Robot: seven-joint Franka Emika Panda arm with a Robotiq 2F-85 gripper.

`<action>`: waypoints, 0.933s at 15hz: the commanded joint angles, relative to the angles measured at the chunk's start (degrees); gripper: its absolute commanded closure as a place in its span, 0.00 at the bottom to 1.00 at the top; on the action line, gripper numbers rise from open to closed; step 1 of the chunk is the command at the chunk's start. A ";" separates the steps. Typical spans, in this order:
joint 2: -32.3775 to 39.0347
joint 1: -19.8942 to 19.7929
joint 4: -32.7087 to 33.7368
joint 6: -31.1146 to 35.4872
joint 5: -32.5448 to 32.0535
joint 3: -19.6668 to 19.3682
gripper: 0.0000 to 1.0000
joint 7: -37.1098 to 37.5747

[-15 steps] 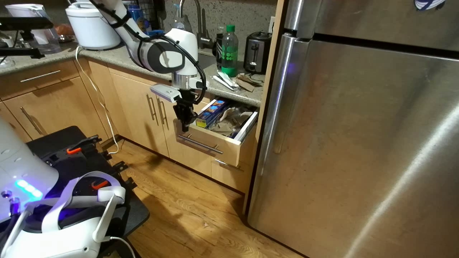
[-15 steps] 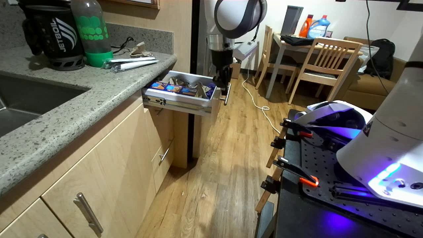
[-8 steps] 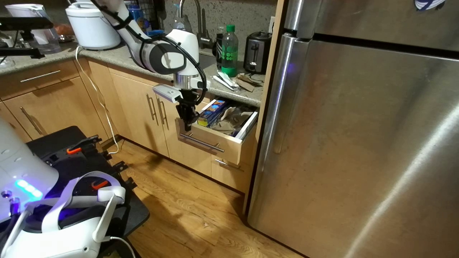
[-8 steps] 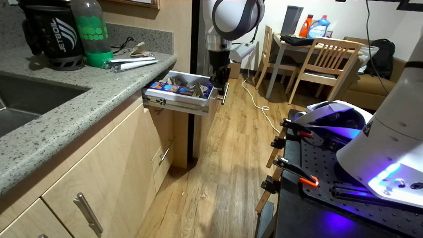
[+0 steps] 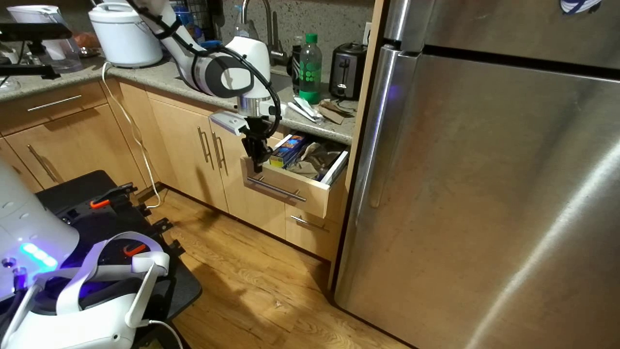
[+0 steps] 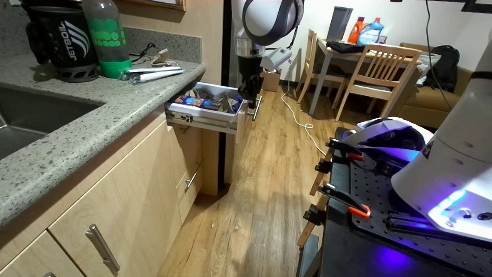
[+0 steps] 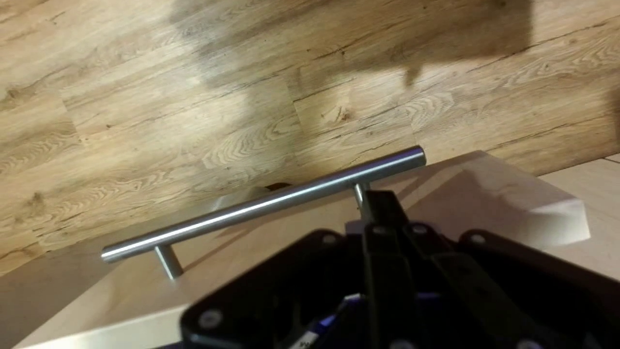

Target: Close the open drawer

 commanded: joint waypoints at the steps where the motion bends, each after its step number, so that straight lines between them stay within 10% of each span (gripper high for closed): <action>1: -0.46 0.93 1.85 0.28 0.32 0.16 0.99 1.57; 14: 0.70 0.90 6.74 -7.41 4.75 2.77 0.99 -1.06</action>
